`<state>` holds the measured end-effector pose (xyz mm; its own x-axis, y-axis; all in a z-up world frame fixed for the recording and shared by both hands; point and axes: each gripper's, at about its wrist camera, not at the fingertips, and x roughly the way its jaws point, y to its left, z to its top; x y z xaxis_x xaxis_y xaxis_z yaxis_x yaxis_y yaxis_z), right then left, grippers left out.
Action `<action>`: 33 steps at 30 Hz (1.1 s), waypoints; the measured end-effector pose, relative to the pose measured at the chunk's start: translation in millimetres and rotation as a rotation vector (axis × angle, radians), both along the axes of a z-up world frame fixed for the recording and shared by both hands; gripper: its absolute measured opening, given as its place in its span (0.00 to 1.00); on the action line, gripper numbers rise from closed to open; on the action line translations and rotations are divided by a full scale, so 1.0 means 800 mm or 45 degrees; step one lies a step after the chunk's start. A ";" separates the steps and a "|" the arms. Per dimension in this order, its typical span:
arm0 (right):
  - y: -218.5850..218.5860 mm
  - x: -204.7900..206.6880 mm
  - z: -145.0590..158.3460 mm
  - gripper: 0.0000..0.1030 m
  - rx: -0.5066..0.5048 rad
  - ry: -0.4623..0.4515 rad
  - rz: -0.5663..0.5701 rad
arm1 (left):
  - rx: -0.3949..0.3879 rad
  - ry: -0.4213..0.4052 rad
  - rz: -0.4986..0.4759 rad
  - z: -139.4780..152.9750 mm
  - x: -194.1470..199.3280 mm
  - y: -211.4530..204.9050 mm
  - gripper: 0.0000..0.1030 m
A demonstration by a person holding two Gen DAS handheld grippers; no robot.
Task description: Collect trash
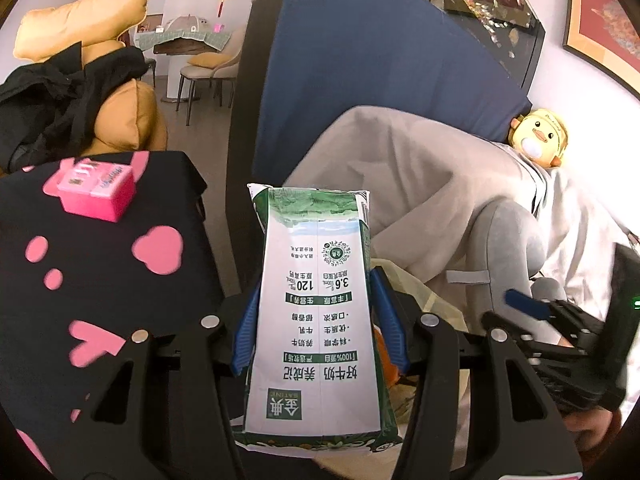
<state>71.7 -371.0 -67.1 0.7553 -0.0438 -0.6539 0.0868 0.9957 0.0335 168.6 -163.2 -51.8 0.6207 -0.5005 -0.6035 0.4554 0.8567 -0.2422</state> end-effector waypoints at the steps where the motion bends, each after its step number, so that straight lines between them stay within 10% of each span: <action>1: -0.007 -0.007 0.003 0.53 0.001 -0.013 -0.020 | -0.004 0.007 -0.004 -0.006 -0.001 -0.008 0.48; 12: -0.046 -0.038 0.006 0.53 0.067 -0.073 -0.123 | -0.141 0.209 -0.056 -0.066 0.019 -0.057 0.57; 16: -0.042 -0.035 0.000 0.53 0.102 -0.070 -0.107 | -0.042 0.183 -0.031 -0.065 0.009 -0.042 0.59; 33: 0.124 -0.066 0.055 0.53 0.168 -0.148 0.251 | 0.226 -0.066 0.336 0.051 -0.125 0.175 0.88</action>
